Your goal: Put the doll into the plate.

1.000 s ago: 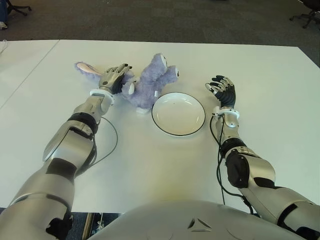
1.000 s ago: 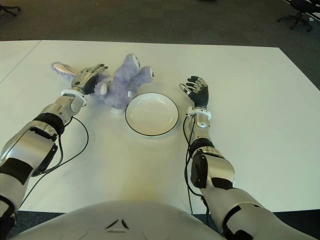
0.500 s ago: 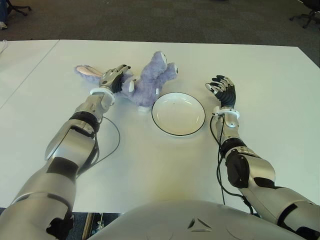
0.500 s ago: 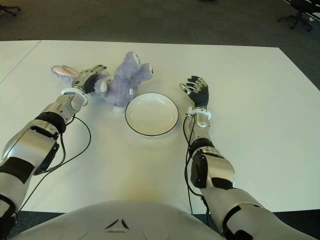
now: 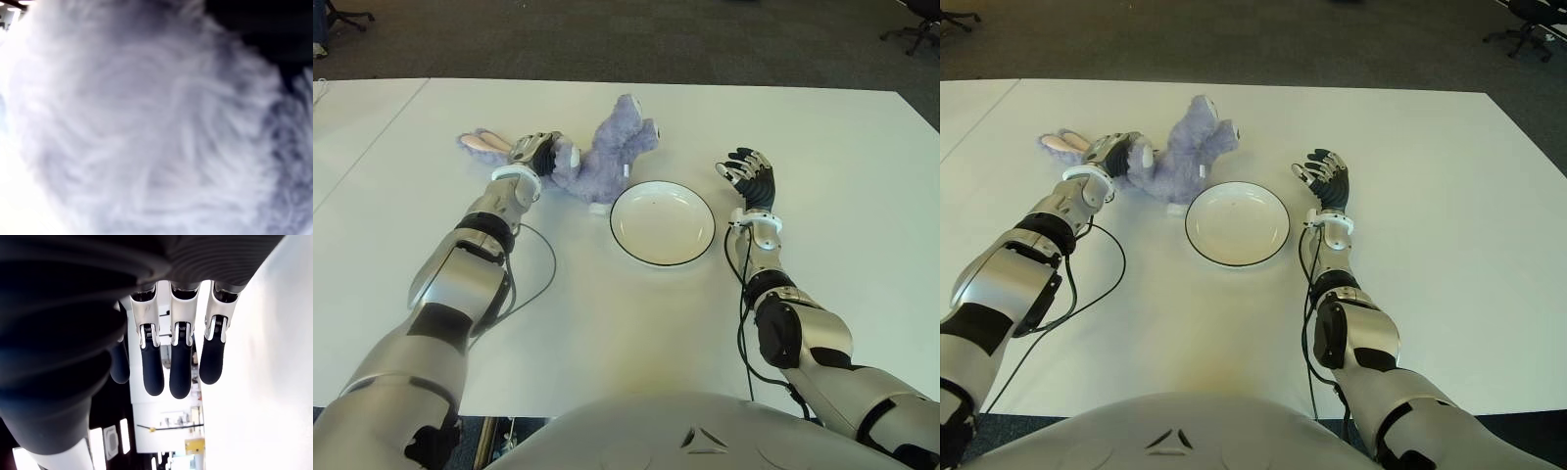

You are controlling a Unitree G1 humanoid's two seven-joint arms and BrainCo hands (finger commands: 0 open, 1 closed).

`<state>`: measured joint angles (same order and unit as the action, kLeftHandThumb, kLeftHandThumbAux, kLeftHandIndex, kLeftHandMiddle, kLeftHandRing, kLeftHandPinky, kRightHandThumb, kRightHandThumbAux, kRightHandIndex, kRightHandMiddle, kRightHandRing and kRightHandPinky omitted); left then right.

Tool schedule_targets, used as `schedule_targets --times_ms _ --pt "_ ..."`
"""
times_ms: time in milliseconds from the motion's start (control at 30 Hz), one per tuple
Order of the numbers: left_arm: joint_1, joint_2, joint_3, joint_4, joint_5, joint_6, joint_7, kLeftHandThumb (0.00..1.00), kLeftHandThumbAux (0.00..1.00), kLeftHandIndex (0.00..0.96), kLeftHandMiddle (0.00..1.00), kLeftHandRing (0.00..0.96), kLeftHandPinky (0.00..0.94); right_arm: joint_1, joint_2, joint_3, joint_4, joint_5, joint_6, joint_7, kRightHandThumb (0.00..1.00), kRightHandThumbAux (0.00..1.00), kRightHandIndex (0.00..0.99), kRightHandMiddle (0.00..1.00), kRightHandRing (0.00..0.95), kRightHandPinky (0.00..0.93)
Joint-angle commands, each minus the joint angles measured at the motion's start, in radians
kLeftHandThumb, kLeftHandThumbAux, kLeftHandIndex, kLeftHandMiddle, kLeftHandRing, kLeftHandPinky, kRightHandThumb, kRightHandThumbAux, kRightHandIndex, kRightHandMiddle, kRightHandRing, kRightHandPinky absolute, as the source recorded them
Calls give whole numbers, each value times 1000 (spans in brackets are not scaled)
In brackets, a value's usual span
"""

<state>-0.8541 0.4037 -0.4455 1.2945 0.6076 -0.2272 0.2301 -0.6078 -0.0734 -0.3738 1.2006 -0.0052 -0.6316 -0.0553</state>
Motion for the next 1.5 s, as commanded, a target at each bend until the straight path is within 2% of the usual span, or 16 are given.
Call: schedule_targets --times_ms 33,200,233,267,400,433,533,633,667,733,967,1233,1500 --pt "146 -51 -39 97 35 97 -152 332 435 445 468 425 382 260 59 -21 147 33 134 -18 104 865 297 348 362 353" --pt "146 -51 -37 97 32 108 -152 358 456 483 473 418 370 260 58 -18 147 30 134 -19 92 863 294 346 359 350" --pt "147 -50 -34 98 29 113 -151 466 530 540 552 529 500 261 59 -18 147 30 132 -19 72 861 288 342 357 355" --pt "155 -50 -27 99 23 120 -150 495 548 556 572 557 534 261 60 -18 147 30 131 -17 66 861 286 341 357 357" --pt "161 -52 -7 101 4 139 -158 535 586 568 628 628 603 262 61 -19 146 31 128 -14 65 865 289 344 356 336" --pt "160 -53 -2 101 0 143 -162 540 610 571 660 668 655 261 62 -18 147 31 128 -15 67 867 292 346 356 334" --pt "161 -54 10 100 -9 150 -159 546 634 574 685 699 705 261 64 -19 147 31 129 -19 78 869 296 347 357 336" --pt "162 -57 20 99 -17 152 -149 550 647 575 697 713 716 260 66 -19 147 32 128 -23 86 871 298 347 357 338" --pt "160 -58 25 98 -20 153 -144 573 657 590 722 742 771 260 66 -19 147 32 128 -24 98 876 301 348 363 359" --pt "157 -60 32 96 -23 154 -138 609 659 608 748 773 811 260 67 -20 146 32 126 -24 104 879 303 348 367 365" --pt "149 -63 59 92 -40 162 -123 750 649 631 771 791 804 259 70 -30 146 45 126 -12 118 876 297 347 372 380" --pt "145 -70 94 89 -57 184 -105 777 655 638 762 783 793 260 73 -25 145 42 121 -17 127 869 303 351 376 372" --pt "101 -64 148 76 -97 185 -72 876 641 668 772 792 812 261 69 -13 147 28 126 -31 106 864 301 349 361 340"
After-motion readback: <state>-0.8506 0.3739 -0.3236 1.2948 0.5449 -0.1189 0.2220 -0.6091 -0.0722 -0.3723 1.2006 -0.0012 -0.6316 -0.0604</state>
